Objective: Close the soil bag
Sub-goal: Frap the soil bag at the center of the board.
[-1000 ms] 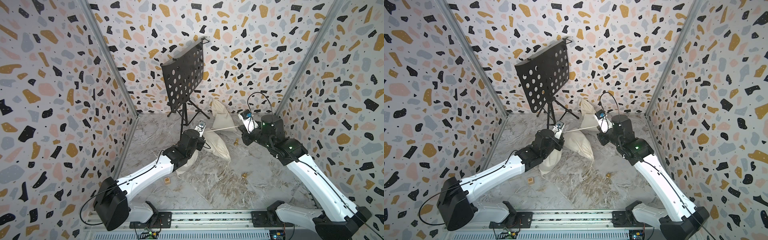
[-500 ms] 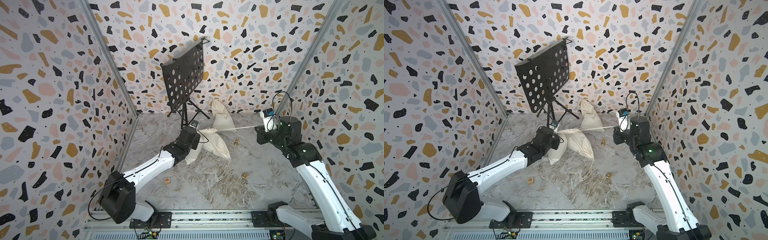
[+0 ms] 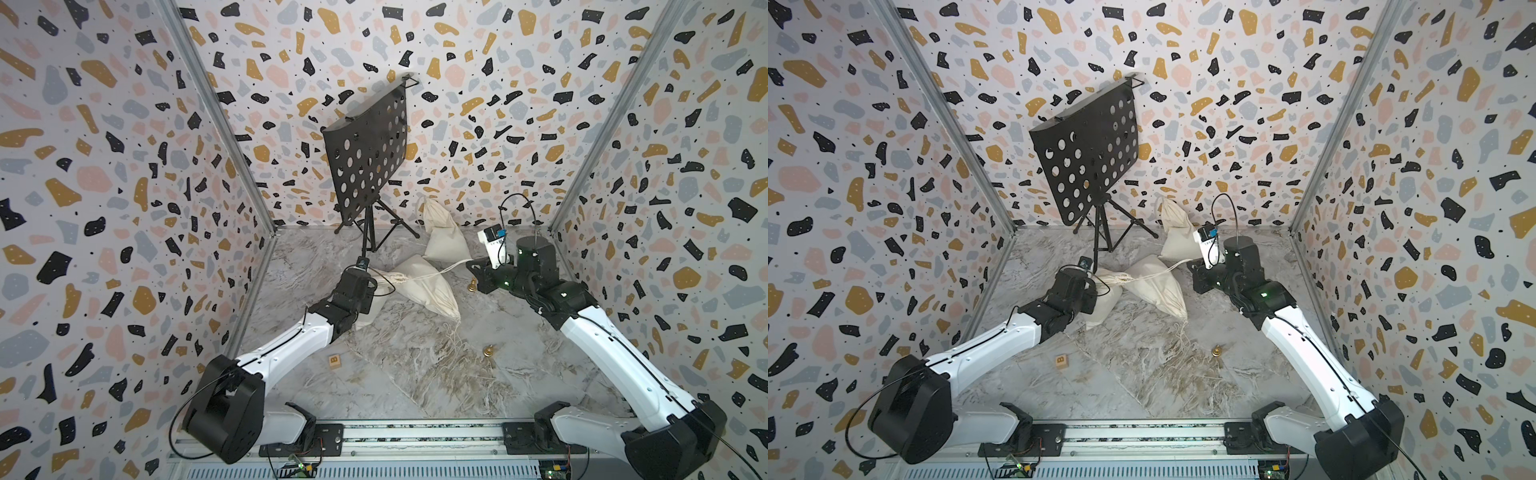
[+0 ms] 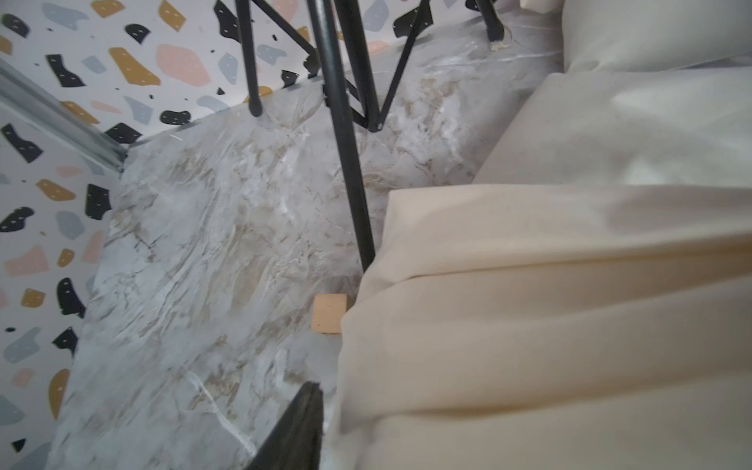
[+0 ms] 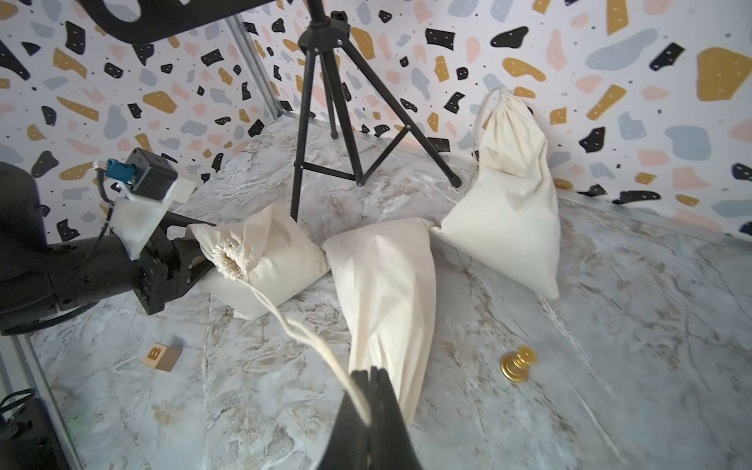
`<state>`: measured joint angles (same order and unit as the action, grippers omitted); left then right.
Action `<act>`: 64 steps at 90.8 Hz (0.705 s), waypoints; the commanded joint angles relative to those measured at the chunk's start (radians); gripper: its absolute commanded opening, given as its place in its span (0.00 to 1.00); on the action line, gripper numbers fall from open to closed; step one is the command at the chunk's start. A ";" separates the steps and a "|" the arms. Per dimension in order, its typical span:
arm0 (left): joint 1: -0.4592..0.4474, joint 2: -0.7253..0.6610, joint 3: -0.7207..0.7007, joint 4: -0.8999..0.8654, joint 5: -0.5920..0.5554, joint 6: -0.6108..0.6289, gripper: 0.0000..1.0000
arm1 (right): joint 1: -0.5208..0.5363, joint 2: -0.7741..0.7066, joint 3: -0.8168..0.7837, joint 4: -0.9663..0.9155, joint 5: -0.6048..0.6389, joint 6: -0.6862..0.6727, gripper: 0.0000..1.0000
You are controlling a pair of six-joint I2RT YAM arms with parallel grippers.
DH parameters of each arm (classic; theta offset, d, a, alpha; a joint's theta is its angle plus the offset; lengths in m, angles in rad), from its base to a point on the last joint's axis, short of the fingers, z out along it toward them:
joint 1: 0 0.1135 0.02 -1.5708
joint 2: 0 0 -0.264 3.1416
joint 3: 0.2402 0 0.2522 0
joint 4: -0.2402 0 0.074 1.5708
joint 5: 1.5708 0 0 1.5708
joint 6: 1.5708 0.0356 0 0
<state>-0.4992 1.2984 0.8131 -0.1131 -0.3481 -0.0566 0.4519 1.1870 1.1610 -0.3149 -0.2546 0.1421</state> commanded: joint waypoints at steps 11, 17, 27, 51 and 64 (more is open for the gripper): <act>-0.123 -0.202 -0.046 0.036 0.067 0.082 0.65 | 0.044 -0.007 0.002 0.117 0.019 -0.006 0.00; -0.160 -0.238 -0.051 0.036 0.087 0.111 0.67 | 0.052 -0.012 0.006 0.107 0.019 -0.019 0.00; -0.215 -0.278 -0.040 0.030 0.129 0.155 0.72 | 0.055 -0.025 0.013 0.086 0.031 -0.037 0.00; -0.373 -0.129 0.104 0.021 0.218 0.225 0.76 | 0.058 -0.072 0.016 0.069 0.041 -0.041 0.00; -0.431 -0.034 0.138 0.108 0.278 0.201 0.76 | 0.058 -0.104 0.013 0.050 0.066 -0.048 0.00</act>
<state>-0.8944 1.2186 0.9066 -0.0883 -0.1390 0.1390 0.5056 1.1275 1.1580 -0.2489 -0.2157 0.1078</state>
